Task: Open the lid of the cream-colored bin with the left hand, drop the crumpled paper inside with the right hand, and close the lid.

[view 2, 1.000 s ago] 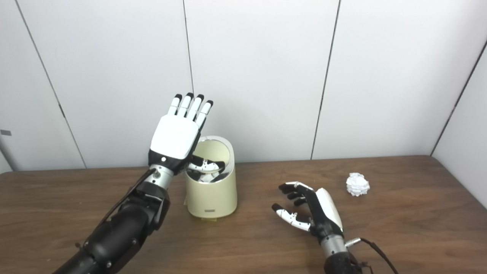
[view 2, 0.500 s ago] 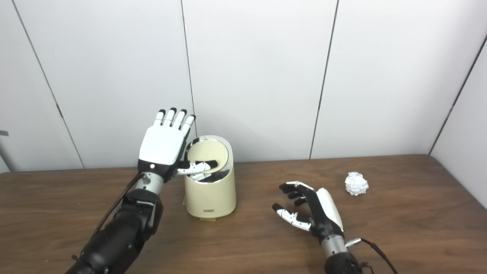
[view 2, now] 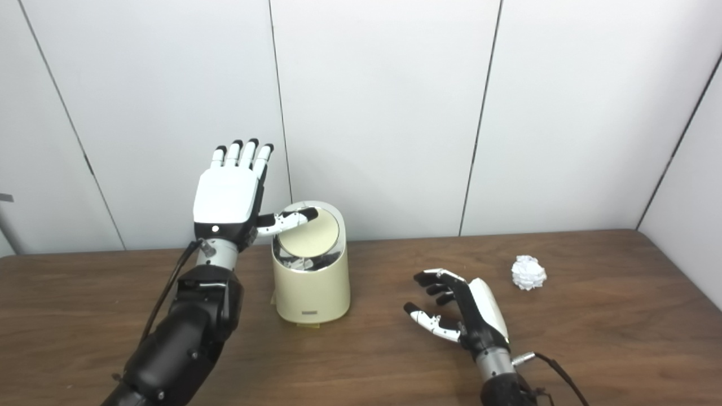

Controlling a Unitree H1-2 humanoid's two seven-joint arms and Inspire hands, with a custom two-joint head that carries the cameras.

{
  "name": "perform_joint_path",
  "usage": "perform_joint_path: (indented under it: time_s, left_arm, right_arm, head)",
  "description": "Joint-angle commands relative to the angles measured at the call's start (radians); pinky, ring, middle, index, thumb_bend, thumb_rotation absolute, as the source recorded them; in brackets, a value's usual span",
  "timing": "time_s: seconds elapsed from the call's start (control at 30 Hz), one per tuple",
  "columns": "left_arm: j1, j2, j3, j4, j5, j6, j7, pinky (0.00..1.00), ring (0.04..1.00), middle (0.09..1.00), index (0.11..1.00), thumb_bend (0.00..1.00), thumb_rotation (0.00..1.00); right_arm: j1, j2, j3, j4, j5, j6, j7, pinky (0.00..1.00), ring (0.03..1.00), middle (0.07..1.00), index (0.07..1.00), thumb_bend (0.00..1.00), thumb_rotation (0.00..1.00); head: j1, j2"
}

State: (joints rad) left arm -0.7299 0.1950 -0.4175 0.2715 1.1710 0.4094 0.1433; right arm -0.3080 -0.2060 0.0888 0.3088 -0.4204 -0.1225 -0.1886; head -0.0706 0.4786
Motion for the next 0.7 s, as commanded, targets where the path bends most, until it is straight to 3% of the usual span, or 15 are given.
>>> perform_joint_path:
  time_s: [0.0, 0.17, 0.27, 0.43, 0.67]
  left_arm:
    - [-0.06, 0.005, 0.015, -0.036, 0.003, 0.008, 0.002, 1.0, 1.0, 1.0, 0.992, 0.82, 1.0]
    - [-0.057, 0.009, 0.009, -0.047, 0.022, 0.012, -0.036, 1.0, 1.0, 1.0, 1.0, 0.91, 0.97]
    - [-0.05, 0.015, -0.007, -0.03, 0.04, 0.005, -0.032, 1.0, 1.0, 1.0, 1.0, 0.99, 0.81]
    - [-0.047, 0.033, -0.038, 0.002, 0.066, 0.004, -0.059, 1.0, 1.0, 1.0, 0.995, 1.0, 0.56]
    - [-0.048, 0.041, -0.046, 0.07, 0.075, 0.013, -0.048, 1.0, 1.0, 0.991, 0.984, 1.0, 0.4]
  right_arm:
    - [-0.033, -0.006, -0.001, -0.005, -0.005, -0.014, -0.006, 0.59, 0.677, 0.695, 0.665, 0.31, 0.32]
    - [-0.033, -0.007, -0.001, 0.003, -0.001, -0.028, -0.011, 0.58, 0.668, 0.689, 0.662, 0.31, 0.31]
    - [-0.032, -0.007, -0.001, -0.003, 0.0, -0.017, -0.005, 0.59, 0.681, 0.697, 0.67, 0.31, 0.34]
    - [-0.03, -0.007, -0.001, -0.008, 0.001, -0.019, -0.006, 0.58, 0.669, 0.691, 0.664, 0.31, 0.34]
    - [-0.028, -0.006, -0.001, -0.016, -0.003, -0.007, -0.004, 0.58, 0.671, 0.692, 0.668, 0.31, 0.34]
  head:
    - [0.0, 0.001]
    - [0.0, 0.002]
    - [-0.001, 0.004]
    - [-0.001, 0.007]
    - [-0.003, 0.011]
